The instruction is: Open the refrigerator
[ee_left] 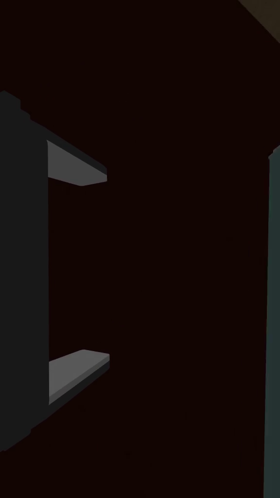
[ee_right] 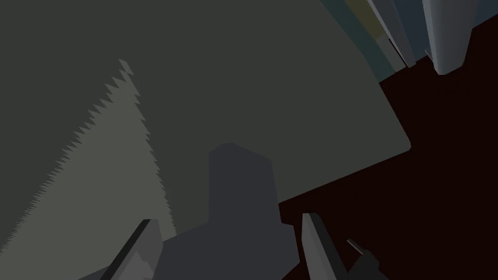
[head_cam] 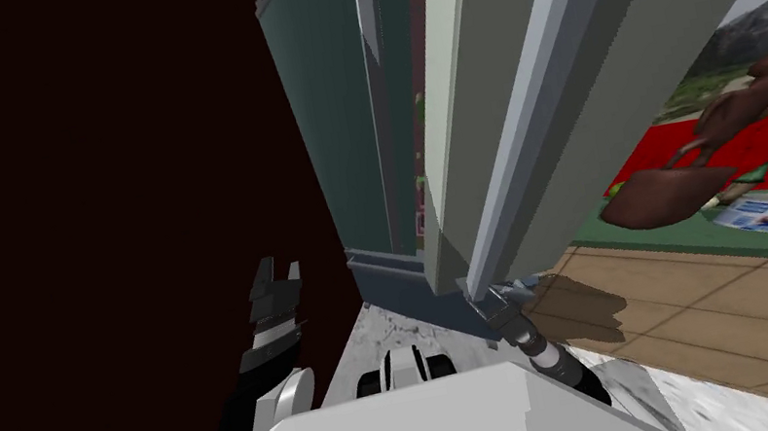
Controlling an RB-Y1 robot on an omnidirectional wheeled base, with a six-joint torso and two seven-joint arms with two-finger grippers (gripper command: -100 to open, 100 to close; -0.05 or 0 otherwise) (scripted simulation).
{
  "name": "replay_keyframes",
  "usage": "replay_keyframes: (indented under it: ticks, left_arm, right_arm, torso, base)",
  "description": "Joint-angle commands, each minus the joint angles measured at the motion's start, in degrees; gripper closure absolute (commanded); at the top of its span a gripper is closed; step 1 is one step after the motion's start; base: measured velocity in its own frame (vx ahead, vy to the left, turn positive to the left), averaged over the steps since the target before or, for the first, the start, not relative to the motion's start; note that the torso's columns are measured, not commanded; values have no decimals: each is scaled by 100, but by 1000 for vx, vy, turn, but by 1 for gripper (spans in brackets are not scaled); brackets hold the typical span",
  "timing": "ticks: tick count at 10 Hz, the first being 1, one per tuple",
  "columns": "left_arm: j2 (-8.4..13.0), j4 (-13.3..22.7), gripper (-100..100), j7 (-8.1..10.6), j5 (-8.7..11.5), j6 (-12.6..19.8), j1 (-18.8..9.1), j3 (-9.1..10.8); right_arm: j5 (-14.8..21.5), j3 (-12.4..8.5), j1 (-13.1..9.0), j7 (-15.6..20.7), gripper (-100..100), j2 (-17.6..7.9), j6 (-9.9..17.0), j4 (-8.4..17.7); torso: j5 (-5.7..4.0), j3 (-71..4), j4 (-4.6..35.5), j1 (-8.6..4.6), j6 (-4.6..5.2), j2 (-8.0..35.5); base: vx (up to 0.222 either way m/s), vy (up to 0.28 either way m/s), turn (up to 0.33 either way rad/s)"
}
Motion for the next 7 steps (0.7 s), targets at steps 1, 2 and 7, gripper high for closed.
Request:
replay_keyframes:
  ticks: [1, 2, 7]
  left_arm:
    - [0, 0, 0, 0, 0, 0, 1, 1]
    - [1, 0, 0, 0, 0, 0, 0, 1]
    - [1, 0, 0, 0, 0, 0, 2, 1]
  right_arm:
    - [75, -392, -188, -96, 100, 31, -79, 190]
    - [75, -484, -188, -96, 100, 31, -79, 190]
    - [195, -1108, -398, -230, 100, 74, -182, 462]
  torso:
    - [-5, -4, -4, -11, 11, -9]
    - [-6, 2, -1, -26, 18, 4]
    - [-9, -20, -15, -27, 16, -34]
  base:
    - [-251, -122, 461]
    - [-194, -92, 370]
    - [-174, -69, 327]
